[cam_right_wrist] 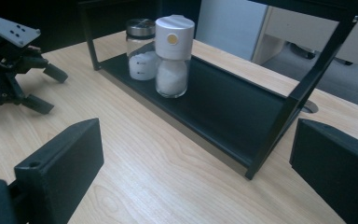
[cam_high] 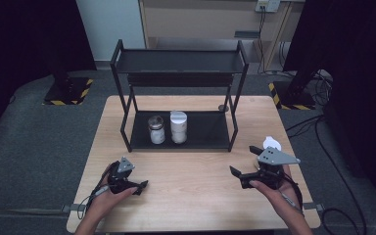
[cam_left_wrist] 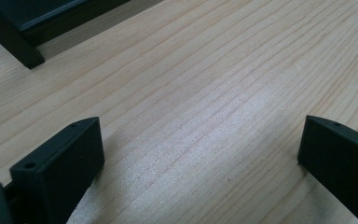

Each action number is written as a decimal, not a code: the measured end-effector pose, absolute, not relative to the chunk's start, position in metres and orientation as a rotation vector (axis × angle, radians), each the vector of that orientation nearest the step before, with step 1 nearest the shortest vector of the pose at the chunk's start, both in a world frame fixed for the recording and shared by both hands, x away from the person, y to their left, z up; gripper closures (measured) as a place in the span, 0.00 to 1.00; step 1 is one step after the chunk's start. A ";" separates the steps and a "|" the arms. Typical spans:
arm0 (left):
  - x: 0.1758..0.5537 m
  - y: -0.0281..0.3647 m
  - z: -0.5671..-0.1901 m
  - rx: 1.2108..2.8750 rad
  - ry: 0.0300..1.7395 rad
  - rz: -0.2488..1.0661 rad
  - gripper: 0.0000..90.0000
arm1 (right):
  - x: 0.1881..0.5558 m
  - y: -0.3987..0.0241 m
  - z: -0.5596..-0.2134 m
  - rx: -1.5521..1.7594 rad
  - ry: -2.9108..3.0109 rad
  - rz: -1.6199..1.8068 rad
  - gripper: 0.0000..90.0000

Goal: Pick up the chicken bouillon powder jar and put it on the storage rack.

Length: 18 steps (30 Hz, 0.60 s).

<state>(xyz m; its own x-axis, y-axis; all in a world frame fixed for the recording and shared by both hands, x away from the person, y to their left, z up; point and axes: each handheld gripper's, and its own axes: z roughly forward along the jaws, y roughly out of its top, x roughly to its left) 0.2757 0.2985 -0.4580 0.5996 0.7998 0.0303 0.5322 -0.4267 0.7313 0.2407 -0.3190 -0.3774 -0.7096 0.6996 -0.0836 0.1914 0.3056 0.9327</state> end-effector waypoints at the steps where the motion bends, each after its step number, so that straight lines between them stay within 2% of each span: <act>1: 0.276 0.299 -0.458 2.131 1.048 0.494 0.00 | 0.241 -0.320 -0.377 0.791 2.093 1.399 0.04; 18: 0.276 0.298 -0.458 2.130 1.048 0.494 0.00 | 0.241 -0.335 -0.375 0.835 2.031 1.370 0.04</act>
